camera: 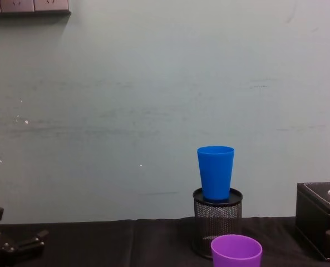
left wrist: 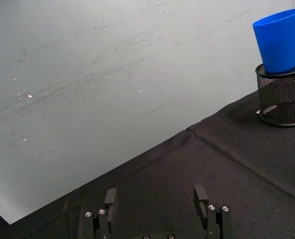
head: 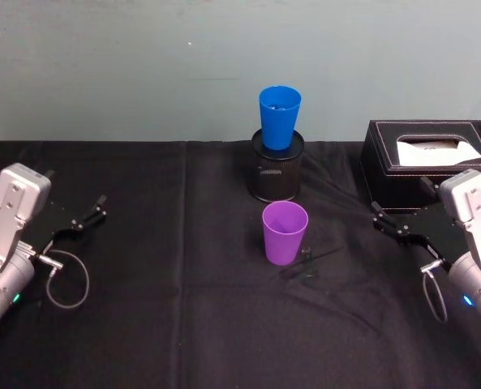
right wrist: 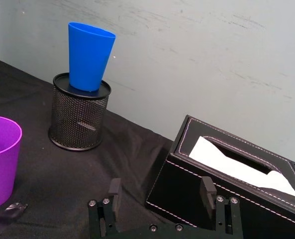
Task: Pick up one cup with a gripper and tap it against the other cup.
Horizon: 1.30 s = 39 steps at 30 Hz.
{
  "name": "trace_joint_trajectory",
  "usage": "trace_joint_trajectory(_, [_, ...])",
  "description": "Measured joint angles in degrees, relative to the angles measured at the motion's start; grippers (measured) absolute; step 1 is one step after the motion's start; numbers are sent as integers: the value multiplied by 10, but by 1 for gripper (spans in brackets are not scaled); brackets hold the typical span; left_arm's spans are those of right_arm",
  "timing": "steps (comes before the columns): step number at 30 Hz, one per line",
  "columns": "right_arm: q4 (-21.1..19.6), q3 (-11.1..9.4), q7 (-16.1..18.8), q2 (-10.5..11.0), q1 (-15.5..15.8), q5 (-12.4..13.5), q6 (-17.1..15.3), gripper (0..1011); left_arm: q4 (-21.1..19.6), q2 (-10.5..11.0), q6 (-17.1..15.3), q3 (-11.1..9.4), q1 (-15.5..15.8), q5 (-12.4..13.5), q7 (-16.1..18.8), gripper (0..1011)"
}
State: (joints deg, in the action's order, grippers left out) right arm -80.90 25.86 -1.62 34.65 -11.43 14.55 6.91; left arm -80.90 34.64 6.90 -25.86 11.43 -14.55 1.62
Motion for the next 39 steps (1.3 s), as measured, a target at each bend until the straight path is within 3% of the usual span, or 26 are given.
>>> trace_joint_trajectory(39, [0, 0, 0, 0, 0, 0, 0, 1003, 0, 0, 0, 0, 0, 0, 0, 1000])
